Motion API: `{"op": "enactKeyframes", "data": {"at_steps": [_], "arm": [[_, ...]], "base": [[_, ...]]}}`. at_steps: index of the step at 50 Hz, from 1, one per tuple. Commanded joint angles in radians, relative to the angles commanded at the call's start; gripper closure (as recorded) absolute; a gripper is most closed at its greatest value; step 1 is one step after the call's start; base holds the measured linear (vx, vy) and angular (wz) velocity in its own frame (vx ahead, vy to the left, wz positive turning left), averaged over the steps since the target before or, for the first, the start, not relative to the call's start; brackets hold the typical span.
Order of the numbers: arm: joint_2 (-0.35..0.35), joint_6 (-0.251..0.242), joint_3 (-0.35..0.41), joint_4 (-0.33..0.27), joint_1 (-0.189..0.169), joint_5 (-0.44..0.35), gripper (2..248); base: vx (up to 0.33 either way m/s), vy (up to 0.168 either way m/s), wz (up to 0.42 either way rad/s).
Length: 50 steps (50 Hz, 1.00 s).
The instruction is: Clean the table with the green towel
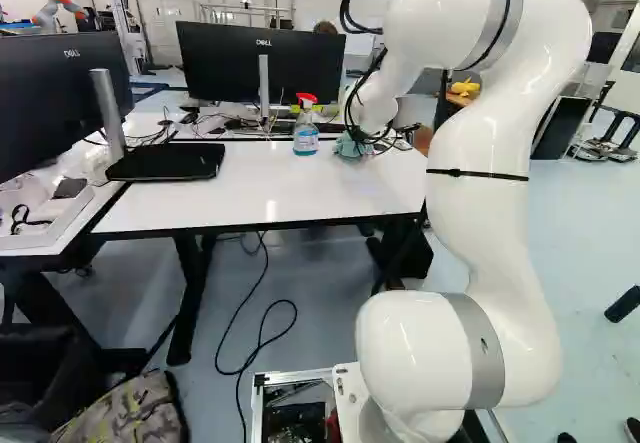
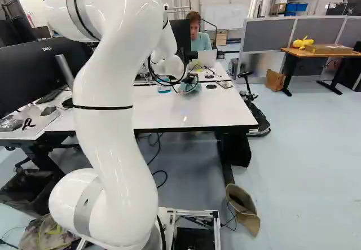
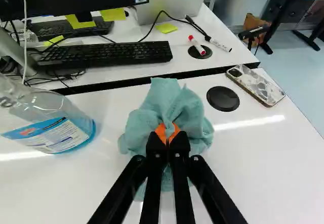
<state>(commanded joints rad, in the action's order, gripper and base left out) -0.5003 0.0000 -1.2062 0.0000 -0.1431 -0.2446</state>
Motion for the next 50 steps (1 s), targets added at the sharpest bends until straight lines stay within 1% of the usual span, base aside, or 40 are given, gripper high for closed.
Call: {"op": "enactKeyframes", "data": {"at_steps": [9, 26, 39, 50], "arm": [[-0.026, 0.0, -0.013, 0.0, -0.007, 0.0, 224], [-0.064, 0.0, -0.021, 0.0, -0.007, 0.0, 224], [-0.064, 0.0, -0.021, 0.0, -0.007, 0.001, 224], [-0.064, 0.0, -0.021, 0.0, -0.007, 0.017, 224]], "base": [[0.0, 0.0, 0.0], [0.0, 0.0, 0.0], [0.0, 0.0, 0.0], [0.0, 0.0, 0.0]]}}
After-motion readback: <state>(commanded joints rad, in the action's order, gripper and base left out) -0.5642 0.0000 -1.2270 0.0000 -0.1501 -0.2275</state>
